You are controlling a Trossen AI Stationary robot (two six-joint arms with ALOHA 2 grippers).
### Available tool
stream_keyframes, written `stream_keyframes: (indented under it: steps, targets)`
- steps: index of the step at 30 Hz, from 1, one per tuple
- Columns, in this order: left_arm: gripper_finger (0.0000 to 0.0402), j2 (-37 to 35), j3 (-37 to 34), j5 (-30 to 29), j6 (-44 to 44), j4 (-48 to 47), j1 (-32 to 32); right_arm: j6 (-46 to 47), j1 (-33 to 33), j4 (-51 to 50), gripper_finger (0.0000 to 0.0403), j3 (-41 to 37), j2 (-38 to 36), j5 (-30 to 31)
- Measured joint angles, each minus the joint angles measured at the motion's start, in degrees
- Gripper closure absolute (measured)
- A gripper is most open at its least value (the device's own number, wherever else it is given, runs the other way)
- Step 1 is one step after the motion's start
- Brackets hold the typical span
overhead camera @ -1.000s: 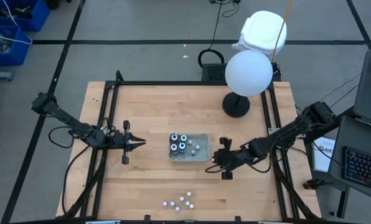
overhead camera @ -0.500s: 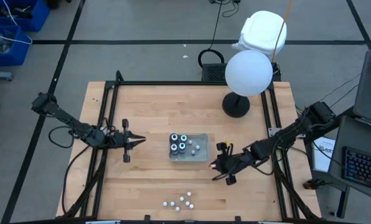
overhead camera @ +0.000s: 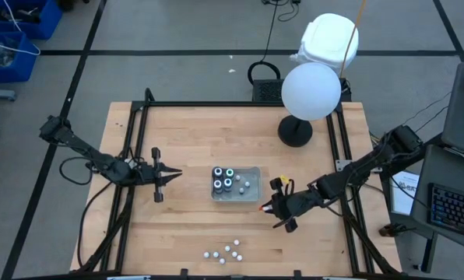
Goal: Pick & Place food coloring
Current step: Put the small orange food coloring bottle into the gray bin
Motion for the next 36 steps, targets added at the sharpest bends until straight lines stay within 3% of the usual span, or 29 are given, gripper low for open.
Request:
stream_keyframes:
  steps: [11,14,20,29,32,36]
  targets:
    - [0.0360,0.00,0.00,-0.06,2.89,-0.03,0.00,-4.79,-1.92,1.30,0.0343,0.00,-0.31,-0.57]
    - [0.0360,0.00,0.00,-0.07,3.78,-0.03,0.01,-5.66,-3.41,2.11,0.0343,0.00,-0.29,-4.50]
    - [0.0360,-0.01,0.00,-0.09,3.77,-0.06,0.01,-7.82,-9.31,3.13,0.0342,2.78,-1.17,-4.59]
    - [0.0360,-0.01,0.00,-1.31,4.09,-0.50,0.02,-8.93,-24.95,-19.56,0.0344,17.23,0.98,-10.37]
    - [0.0360,-0.02,0.00,-1.50,4.06,-0.68,0.02,-10.36,-27.25,-27.38,0.0344,21.74,4.90,-10.43]
    - [0.0360,-0.02,0.00,-1.49,4.02,-1.26,0.02,-12.88,-27.93,-30.64,0.0344,27.17,10.19,-12.77]
